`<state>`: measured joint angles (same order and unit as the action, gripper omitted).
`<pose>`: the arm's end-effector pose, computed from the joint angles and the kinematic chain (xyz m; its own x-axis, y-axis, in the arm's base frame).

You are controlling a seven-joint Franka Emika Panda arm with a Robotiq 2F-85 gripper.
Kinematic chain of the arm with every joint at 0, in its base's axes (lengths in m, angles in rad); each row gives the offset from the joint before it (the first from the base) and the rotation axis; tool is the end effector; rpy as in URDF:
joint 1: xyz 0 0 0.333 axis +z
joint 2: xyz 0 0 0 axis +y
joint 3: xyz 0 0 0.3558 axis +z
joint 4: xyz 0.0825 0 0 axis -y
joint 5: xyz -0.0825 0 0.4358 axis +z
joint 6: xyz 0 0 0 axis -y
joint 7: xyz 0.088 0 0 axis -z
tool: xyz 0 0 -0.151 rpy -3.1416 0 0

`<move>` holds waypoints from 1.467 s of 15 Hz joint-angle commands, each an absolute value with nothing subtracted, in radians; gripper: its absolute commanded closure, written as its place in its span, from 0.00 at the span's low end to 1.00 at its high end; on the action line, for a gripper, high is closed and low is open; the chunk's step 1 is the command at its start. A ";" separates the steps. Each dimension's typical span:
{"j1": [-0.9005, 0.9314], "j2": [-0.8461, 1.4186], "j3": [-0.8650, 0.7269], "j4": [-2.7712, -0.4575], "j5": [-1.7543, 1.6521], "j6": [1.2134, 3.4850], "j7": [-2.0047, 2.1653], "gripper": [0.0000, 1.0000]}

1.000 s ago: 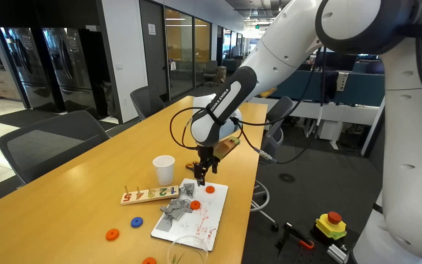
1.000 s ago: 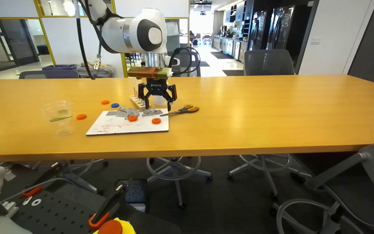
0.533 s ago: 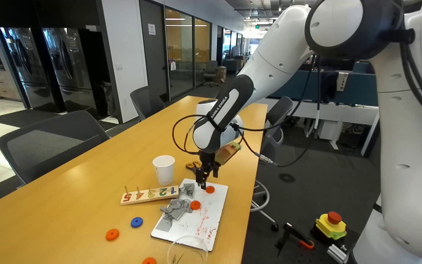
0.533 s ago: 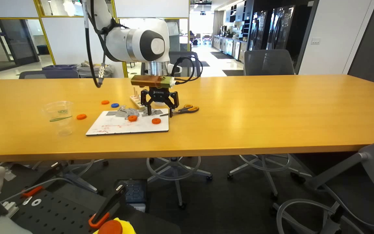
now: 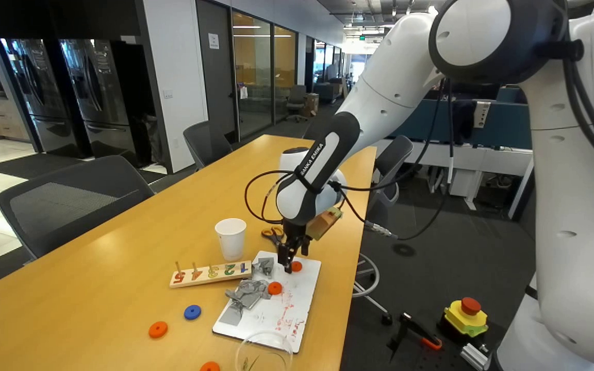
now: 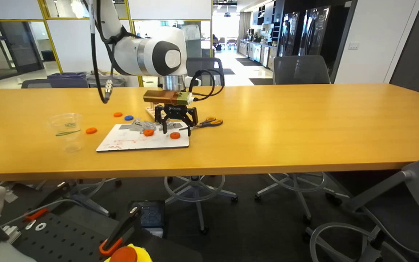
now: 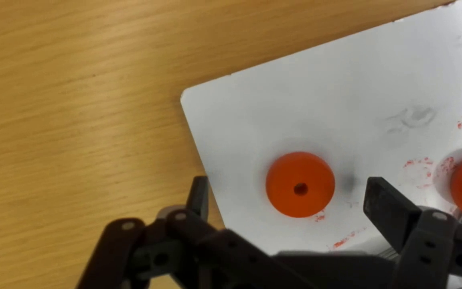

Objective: Put the orange objects in the white cup and the blue objects in the glass cup

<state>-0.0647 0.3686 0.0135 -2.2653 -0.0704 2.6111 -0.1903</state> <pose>0.5729 -0.0290 0.1415 0.9799 0.1976 -0.0286 0.1983 -0.9798 0.0244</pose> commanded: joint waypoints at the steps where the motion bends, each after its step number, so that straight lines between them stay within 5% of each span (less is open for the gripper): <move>1: -0.070 0.352 0.020 -2.300 -0.059 2.655 -0.211 0.00; 3: -0.071 0.351 0.021 -2.308 -0.057 2.658 -0.212 0.00; 4: -0.070 0.349 0.021 -2.313 -0.058 2.663 -0.209 0.25; 5: -0.068 0.348 0.020 -2.315 -0.059 2.667 -0.206 0.26; 12: -0.054 0.328 0.017 -2.313 -0.071 2.657 -0.183 0.80; 22: -0.022 0.256 0.023 -2.150 -0.025 2.608 -0.060 0.78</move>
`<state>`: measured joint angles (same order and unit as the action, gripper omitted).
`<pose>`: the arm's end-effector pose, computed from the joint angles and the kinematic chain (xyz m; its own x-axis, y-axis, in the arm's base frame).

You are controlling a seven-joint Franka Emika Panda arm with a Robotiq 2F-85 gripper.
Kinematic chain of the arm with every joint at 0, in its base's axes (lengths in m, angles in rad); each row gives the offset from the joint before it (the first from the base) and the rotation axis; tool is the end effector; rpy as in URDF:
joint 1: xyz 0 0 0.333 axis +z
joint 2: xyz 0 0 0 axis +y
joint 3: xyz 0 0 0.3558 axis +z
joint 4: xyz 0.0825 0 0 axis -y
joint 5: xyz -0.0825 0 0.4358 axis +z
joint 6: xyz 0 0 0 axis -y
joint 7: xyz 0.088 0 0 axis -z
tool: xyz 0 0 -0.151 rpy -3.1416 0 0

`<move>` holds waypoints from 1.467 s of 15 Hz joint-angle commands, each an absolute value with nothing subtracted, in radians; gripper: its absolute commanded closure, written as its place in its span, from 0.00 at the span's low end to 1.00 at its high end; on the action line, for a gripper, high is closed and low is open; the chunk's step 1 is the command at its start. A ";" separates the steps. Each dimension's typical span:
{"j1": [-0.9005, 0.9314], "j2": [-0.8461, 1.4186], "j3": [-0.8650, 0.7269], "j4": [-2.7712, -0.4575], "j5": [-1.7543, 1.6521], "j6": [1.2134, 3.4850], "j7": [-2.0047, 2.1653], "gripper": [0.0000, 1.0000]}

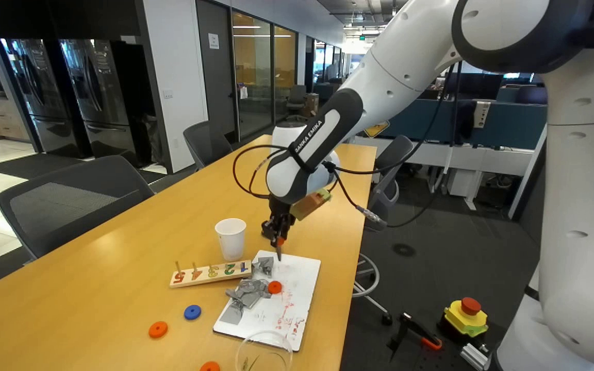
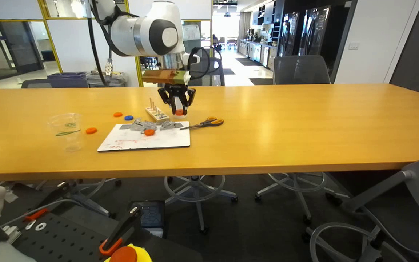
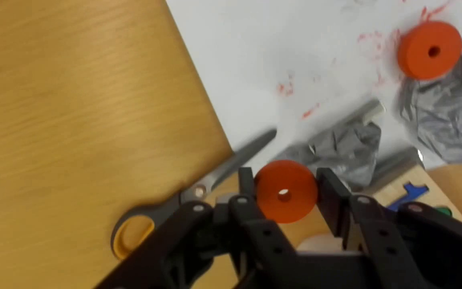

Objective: Put the orange objects in the white cup and the blue objects in the glass cup

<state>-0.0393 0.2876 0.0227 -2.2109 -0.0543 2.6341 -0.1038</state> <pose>0.6149 -0.0098 0.2138 0.9824 0.1326 0.1314 0.1284 -0.9909 0.0400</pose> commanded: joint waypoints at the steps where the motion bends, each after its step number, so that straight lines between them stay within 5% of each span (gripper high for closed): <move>1: -0.015 0.264 0.026 -2.122 -0.014 2.619 -0.043 0.78; 15: 0.045 0.515 0.031 -1.779 0.053 2.586 0.105 0.78; 16: 0.051 0.522 0.025 -1.768 0.051 2.575 0.121 0.33; 22: 0.069 0.489 0.010 -1.772 0.036 2.520 0.152 0.00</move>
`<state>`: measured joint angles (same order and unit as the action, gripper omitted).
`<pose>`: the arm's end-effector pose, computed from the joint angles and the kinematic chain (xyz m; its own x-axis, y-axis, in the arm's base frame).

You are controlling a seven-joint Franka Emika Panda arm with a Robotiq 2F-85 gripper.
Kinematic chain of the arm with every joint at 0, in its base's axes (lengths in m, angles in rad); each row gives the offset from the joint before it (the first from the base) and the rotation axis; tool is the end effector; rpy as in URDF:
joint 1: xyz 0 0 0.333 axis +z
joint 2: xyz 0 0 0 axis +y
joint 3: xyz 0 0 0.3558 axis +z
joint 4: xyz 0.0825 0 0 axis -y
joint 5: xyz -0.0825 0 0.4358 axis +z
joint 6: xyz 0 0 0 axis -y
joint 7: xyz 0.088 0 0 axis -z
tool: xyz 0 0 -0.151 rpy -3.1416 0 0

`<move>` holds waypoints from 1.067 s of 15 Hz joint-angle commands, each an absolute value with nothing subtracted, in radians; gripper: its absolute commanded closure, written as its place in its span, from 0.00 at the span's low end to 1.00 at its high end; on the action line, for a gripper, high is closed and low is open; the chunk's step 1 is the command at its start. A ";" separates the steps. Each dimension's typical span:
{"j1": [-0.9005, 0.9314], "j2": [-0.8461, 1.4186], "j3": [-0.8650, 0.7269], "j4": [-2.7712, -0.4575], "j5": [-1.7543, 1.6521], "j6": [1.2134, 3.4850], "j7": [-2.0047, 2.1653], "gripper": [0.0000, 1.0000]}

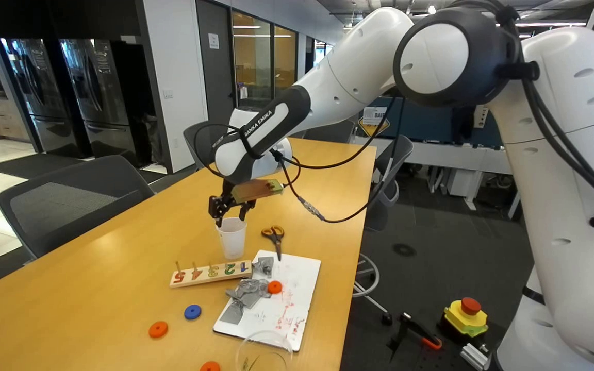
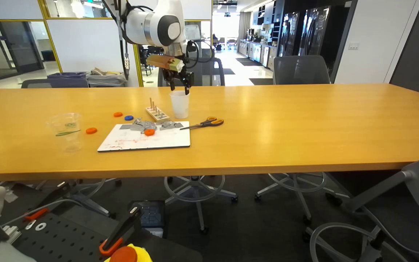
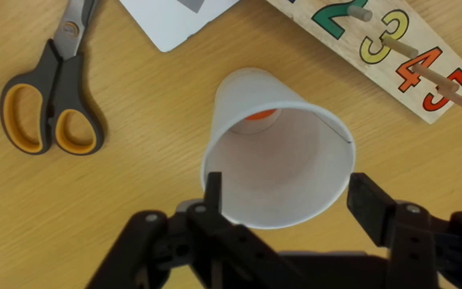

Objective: Put the orange objects in the white cup and the blue objects in the glass cup

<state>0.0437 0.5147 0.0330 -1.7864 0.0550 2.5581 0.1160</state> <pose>0.7481 0.0562 0.2494 0.9650 -0.0955 0.2444 -0.0766 -0.9933 -0.0860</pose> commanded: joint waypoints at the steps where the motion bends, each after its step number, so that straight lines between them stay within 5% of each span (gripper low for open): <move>1: 0.073 0.477 0.007 -1.782 0.030 2.518 0.158 0.00; 11: 0.044 0.295 0.005 -1.970 -0.024 2.246 0.067 0.00; 16: 0.033 0.270 0.005 -2.116 -0.039 2.362 0.025 0.00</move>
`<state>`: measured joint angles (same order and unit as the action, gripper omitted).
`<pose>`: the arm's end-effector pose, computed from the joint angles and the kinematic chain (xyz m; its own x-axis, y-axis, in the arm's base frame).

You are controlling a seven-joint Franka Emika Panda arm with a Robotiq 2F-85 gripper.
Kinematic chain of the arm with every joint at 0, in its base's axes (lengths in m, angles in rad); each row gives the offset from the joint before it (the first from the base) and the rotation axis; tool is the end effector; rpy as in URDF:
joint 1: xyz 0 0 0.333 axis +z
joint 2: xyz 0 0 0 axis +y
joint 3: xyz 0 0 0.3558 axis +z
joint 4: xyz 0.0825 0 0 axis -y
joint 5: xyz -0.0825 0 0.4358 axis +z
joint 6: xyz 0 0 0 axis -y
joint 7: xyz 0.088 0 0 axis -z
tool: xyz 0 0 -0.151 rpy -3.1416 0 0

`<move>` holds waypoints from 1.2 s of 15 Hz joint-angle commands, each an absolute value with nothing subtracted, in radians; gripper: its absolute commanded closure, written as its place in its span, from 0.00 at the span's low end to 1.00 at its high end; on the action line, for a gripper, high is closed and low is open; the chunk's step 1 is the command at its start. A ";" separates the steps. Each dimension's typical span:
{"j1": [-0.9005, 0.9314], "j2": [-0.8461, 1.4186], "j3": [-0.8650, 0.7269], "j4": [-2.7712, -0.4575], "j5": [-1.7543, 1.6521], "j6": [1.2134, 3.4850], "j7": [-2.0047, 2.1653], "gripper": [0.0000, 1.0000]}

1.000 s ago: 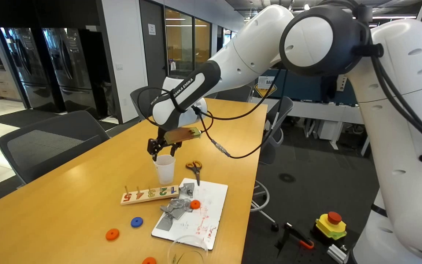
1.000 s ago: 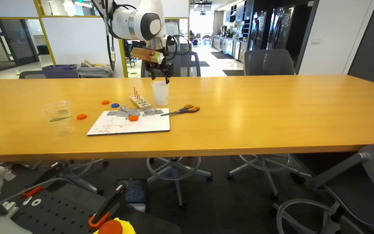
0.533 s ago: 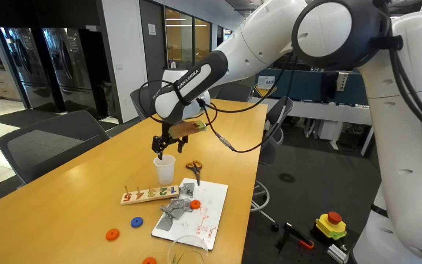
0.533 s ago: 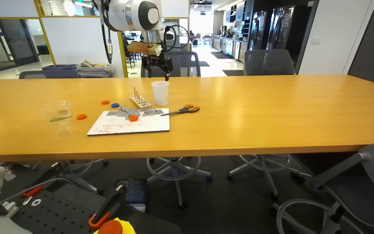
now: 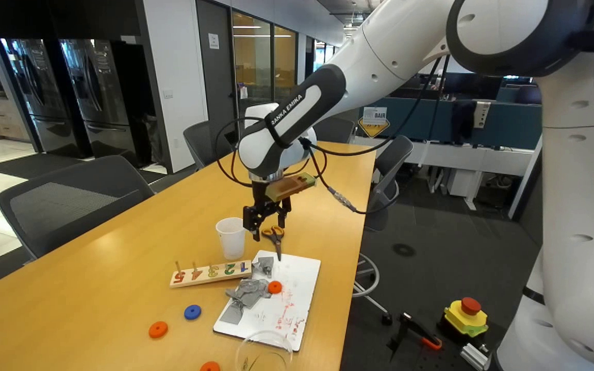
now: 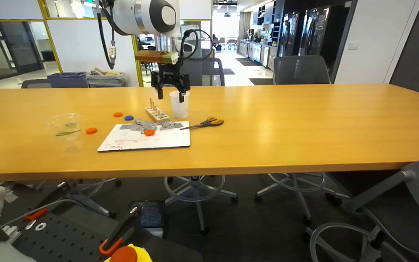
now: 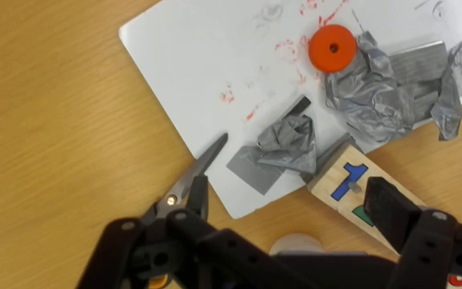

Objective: Put the orange objects in the white cup and the blue objects in the glass cup

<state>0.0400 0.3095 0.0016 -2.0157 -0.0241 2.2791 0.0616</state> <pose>0.6415 0.0253 0.2535 0.9990 -0.0044 -0.0451 -0.0035 -0.9998 0.0199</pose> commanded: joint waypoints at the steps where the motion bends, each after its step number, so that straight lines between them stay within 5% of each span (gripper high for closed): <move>1: 0.030 0.275 0.008 -2.140 -0.035 2.394 0.004 0.00; 9: 0.000 0.268 0.077 -2.327 0.005 2.647 -0.241 0.00; 18: -0.028 0.278 0.155 -2.368 0.046 2.686 -0.392 0.00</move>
